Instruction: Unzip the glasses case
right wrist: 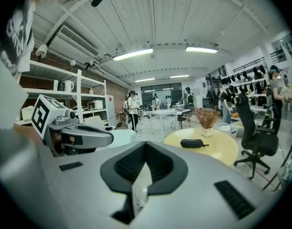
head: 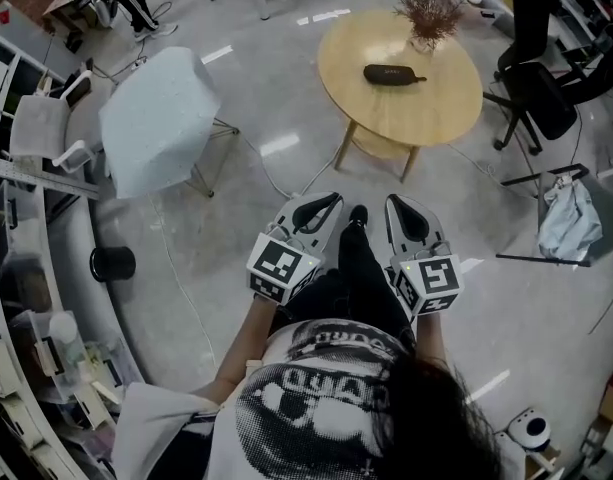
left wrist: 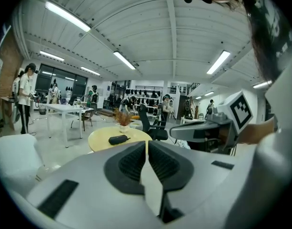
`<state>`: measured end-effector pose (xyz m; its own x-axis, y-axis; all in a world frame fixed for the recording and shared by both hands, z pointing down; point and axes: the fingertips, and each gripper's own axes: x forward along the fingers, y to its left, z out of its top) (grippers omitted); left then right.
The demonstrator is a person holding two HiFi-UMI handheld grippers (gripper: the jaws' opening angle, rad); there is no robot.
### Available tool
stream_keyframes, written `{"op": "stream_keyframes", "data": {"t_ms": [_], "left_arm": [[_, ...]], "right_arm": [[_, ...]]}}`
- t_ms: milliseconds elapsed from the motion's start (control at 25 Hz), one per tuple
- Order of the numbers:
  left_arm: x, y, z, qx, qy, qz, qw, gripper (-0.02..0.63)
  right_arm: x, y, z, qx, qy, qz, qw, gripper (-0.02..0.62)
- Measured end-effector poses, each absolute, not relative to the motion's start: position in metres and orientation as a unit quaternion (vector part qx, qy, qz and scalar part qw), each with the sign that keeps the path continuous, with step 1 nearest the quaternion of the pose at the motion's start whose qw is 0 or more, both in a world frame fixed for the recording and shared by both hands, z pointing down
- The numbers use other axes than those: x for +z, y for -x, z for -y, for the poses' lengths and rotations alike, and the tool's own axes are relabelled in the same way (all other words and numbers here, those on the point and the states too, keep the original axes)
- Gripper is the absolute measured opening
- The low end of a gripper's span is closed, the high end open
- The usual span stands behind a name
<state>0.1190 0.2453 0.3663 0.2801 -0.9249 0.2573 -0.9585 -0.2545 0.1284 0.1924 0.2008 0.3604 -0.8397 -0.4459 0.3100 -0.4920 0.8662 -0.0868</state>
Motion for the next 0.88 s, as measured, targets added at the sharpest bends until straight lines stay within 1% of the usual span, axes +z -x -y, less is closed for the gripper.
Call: {"op": "stream_keyframes", "data": {"t_ms": [360, 640, 880], "left_arm": [[0.384, -0.075, -0.162, 0.083, -0.772, 0.613, 0.147, 0.023], [0.368, -0.036, -0.068, 0.104, -0.773, 0.613, 0.124, 0.023], [0.370, -0.032, -0.014, 0.097, -0.777, 0.609, 0.130, 0.023]], "right_arm": [[0.391, -0.147, -0.102, 0.097, -0.219, 0.958, 0.157, 0.001], [0.392, -0.112, -0.002, 0.086, -0.214, 0.959, 0.164, 0.001], [0.406, -0.101, 0.046, 0.091, -0.208, 0.958, 0.177, 0.001]]}}
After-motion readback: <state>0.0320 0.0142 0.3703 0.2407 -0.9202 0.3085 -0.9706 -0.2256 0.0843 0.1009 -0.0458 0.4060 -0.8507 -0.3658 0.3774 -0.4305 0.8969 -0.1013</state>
